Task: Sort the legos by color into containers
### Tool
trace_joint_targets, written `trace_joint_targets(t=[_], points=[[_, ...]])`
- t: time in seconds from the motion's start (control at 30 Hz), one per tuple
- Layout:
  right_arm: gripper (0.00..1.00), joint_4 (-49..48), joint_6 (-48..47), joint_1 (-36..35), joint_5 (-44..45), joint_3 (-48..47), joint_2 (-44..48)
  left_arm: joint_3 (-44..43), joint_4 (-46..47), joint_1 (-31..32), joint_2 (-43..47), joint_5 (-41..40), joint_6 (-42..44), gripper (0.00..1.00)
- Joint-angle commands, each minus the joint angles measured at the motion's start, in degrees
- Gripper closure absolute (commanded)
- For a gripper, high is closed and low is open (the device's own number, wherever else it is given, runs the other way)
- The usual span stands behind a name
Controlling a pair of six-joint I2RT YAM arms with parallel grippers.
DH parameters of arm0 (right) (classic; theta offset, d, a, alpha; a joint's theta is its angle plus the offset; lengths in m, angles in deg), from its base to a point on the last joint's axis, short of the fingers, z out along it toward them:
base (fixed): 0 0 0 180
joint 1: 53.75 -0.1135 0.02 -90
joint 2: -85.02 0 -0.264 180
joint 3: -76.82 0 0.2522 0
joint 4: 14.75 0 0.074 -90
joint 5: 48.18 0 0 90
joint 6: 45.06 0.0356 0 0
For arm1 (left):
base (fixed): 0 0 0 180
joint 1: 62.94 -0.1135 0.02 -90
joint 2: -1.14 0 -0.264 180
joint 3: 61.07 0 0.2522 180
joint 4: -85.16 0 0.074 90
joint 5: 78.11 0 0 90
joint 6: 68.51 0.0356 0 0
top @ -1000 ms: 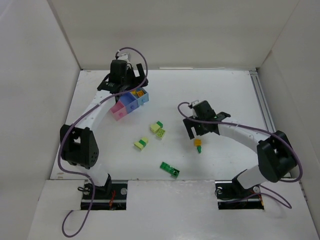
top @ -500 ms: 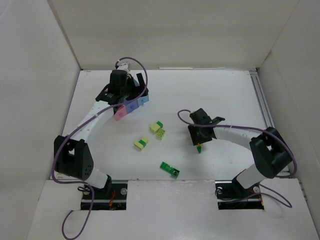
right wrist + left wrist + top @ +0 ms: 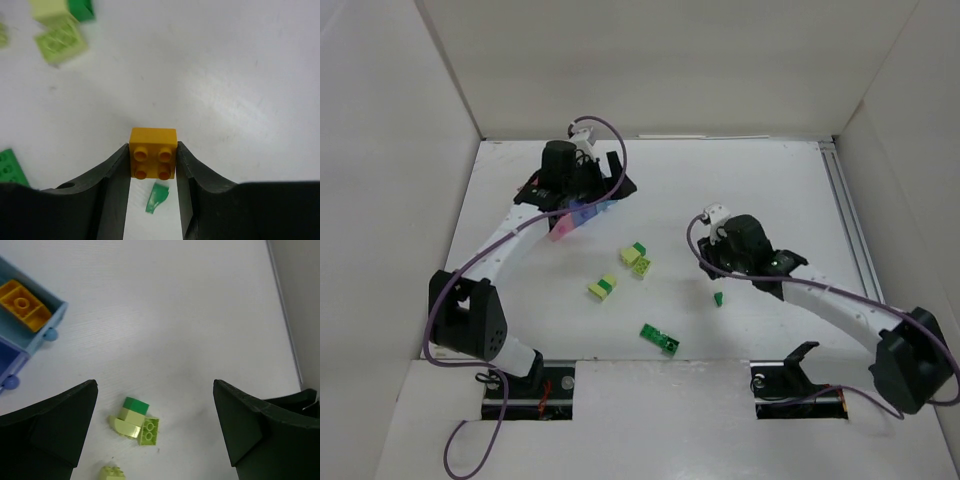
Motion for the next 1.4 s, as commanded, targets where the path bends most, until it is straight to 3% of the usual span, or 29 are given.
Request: trace_joint_targets(t=[0.0,0.1,0.27,0.47,0.6,1.0,1.37], points=[[0.77,-13.48,-11.64,-0.88,-8.14,1.62,7.2,1.04,4.74,1.79,1.47,16.35,1.59,0.0],[0.75,-19.73,-19.55,-0.88,-14.03,2.86,12.39,1.57,5.36,5.73,1.47,21.54,5.09,0.0],[0.75,-21.15,-27.73,-0.88,-21.5,2.25,14.33,2.1,7.56,11.11,1.47,23.58,5.46,0.0],[0.72,-22.2,-29.41,-1.4,-27.84,1.2,13.8,-0.53,5.09,15.5,0.33,14.62,5.63,0.02],[0.72,-22.82,-28.89,-1.41,-26.97,0.67,13.28,-2.47,0.71,18.23,-1.86,11.28,7.56,0.06],[0.72,-23.34,-27.22,-1.41,-22.84,-1.18,9.85,-4.23,-1.06,19.82,-4.07,11.97,9.32,0.11],[0.72,-23.34,-27.22,-0.88,-22.12,-0.12,10.99,-0.54,-0.97,19.82,1.29,13.27,10.46,0.11]])
